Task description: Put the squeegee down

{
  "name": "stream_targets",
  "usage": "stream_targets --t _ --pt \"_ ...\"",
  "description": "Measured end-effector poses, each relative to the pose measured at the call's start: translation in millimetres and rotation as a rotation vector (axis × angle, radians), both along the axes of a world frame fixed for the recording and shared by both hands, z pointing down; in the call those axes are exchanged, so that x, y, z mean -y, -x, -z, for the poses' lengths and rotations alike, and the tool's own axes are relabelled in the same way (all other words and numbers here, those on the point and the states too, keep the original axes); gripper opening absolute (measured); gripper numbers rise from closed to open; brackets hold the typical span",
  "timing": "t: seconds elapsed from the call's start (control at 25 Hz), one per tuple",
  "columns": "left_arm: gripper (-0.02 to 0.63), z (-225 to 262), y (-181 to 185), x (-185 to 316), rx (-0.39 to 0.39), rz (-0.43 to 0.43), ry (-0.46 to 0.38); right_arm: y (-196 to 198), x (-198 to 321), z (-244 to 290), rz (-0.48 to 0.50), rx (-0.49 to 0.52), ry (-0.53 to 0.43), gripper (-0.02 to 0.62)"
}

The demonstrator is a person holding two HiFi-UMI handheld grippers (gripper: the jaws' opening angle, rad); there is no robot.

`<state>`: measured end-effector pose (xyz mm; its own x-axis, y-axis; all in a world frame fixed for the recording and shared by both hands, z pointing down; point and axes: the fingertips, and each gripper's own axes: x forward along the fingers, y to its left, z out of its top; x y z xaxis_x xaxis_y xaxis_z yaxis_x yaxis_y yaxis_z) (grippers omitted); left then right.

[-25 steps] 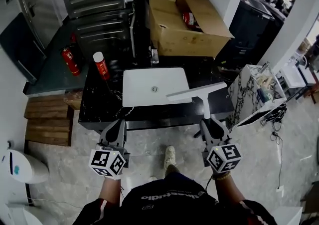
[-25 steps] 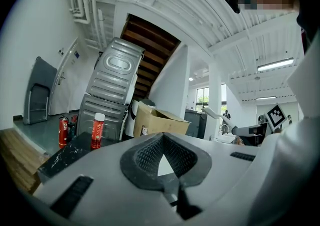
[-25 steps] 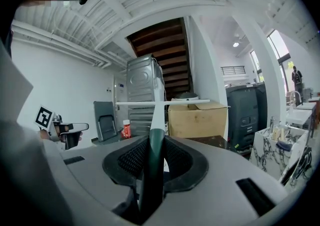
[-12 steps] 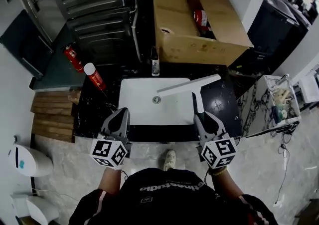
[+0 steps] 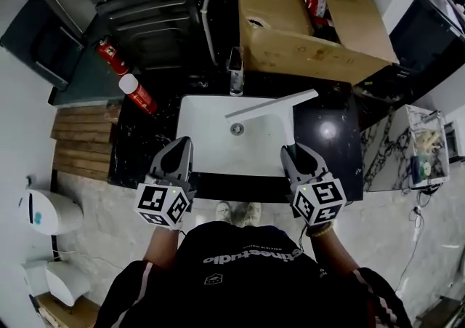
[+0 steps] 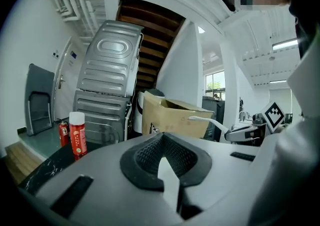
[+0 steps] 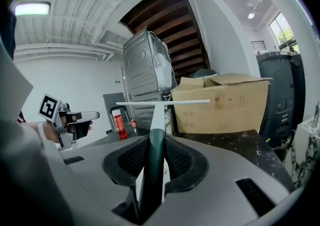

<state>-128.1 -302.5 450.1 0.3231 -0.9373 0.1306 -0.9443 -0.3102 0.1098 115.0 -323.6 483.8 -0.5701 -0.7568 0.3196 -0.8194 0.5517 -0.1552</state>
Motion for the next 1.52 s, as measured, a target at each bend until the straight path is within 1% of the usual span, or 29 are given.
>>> stream_targets --t 0.08,0.16,0.32,0.44,0.56,0.72,0.8,0.88,1.0,1.04,1.16,1.24,1.32,1.36,1.44,1.52 --pt "0.012 -24 7 6 0.009 0.002 0.045 15 7 -20 0.02 -0.027 0.042 0.123" --pt "0.012 -54 13 11 0.009 0.005 0.112 27 11 -47 0.038 -0.066 0.107 0.123" --pt "0.012 -113 17 18 0.012 0.004 0.247 43 18 -120 0.066 -0.177 0.289 0.123" --pt "0.012 -141 19 24 0.004 -0.007 0.31 54 24 -171 0.091 -0.267 0.411 0.123" --pt "0.012 -155 19 27 -0.005 -0.025 0.338 61 22 -205 0.116 -0.33 0.512 0.123" --pt "0.012 -162 19 31 -0.027 -0.046 0.355 60 17 -230 0.124 -0.383 0.612 0.124" --pt "0.012 -163 18 32 -0.034 -0.056 0.363 57 16 -234 0.112 -0.407 0.635 0.124" --pt "0.012 -161 19 32 -0.041 -0.063 0.36 57 17 -232 0.109 -0.408 0.633 0.133" --pt "0.012 -151 20 36 -0.049 -0.069 0.339 60 24 -216 0.11 -0.382 0.593 0.163" --pt "0.012 -146 21 38 -0.049 -0.07 0.329 61 28 -208 0.11 -0.367 0.57 0.163" --pt "0.012 -124 23 45 -0.055 -0.069 0.283 61 43 -169 0.086 -0.305 0.461 0.161" --pt "0.012 -101 24 51 -0.066 -0.071 0.239 62 55 -128 0.055 -0.226 0.339 0.139" --pt "0.012 -73 25 57 -0.072 -0.076 0.179 64 66 -75 0.031 -0.127 0.184 0.107" --pt "0.012 -57 25 61 -0.07 -0.079 0.146 66 69 -47 0.023 -0.086 0.102 0.079" --pt "0.012 -26 24 67 -0.056 -0.087 0.078 68 71 5 0.009 -0.039 -0.048 0.057" --pt "0.012 -1 23 75 -0.031 -0.096 0.022 68 71 47 -0.006 -0.018 -0.167 0.048"
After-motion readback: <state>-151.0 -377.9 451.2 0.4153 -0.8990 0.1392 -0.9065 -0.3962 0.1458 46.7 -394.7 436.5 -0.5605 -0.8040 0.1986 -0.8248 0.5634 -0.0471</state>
